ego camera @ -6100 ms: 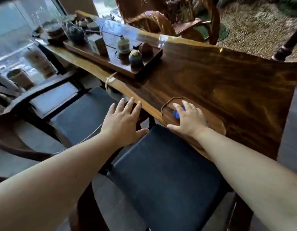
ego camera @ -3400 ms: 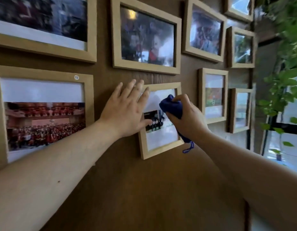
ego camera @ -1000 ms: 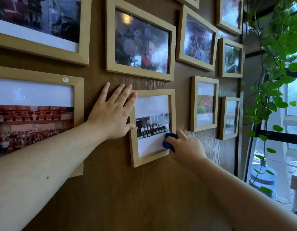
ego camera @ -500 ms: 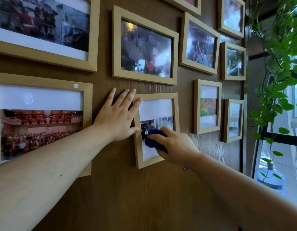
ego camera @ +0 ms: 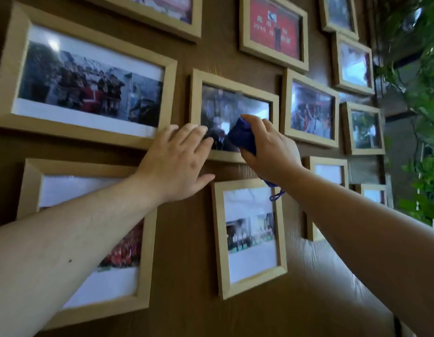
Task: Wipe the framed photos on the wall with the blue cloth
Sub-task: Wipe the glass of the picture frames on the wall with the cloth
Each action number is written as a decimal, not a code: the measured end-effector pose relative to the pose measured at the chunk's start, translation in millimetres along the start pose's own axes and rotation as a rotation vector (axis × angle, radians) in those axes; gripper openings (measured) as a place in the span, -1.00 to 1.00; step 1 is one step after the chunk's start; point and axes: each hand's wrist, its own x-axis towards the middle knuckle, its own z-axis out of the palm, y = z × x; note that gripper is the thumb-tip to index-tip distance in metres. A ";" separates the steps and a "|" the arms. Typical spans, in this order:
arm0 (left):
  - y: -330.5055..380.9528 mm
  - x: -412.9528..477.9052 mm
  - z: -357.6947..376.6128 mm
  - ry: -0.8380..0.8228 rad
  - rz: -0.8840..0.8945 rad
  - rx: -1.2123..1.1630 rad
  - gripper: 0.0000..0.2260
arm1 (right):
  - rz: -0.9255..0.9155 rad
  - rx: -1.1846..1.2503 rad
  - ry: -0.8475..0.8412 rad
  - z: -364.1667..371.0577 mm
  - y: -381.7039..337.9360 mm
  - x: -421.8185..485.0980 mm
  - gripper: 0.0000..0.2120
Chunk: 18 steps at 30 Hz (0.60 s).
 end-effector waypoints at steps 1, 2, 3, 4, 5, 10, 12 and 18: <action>-6.1 6.5 -1.5 0.001 -0.052 -0.002 -0.33 | 0.007 0.018 0.016 -0.5 -2.1 11.1 -0.50; -12.0 12.5 -1.8 0.000 -0.112 -0.014 -0.30 | -0.001 0.020 0.032 -0.3 -4.5 22.4 -0.54; -15.8 17.5 -1.3 -0.004 -0.175 -0.028 -0.27 | -0.020 0.002 0.049 1.2 -6.7 31.8 -0.58; -18.2 22.2 -0.1 -0.016 -0.228 -0.033 -0.22 | -0.041 -0.027 0.071 3.0 -8.4 41.0 -0.59; -20.0 27.2 2.0 -0.029 -0.265 -0.025 -0.17 | -0.056 -0.049 0.101 5.0 -9.7 49.9 -0.60; -29.6 48.2 9.5 -0.072 -0.314 0.017 -0.03 | -0.068 -0.035 0.150 13.5 -21.6 92.4 -0.62; -31.4 53.3 11.7 -0.109 -0.317 0.017 -0.02 | -0.092 -0.046 0.131 19.1 -24.9 99.9 -0.62; -34.0 59.4 16.1 -0.142 -0.315 -0.004 -0.01 | -0.147 -0.076 0.134 29.6 -7.4 94.1 -0.62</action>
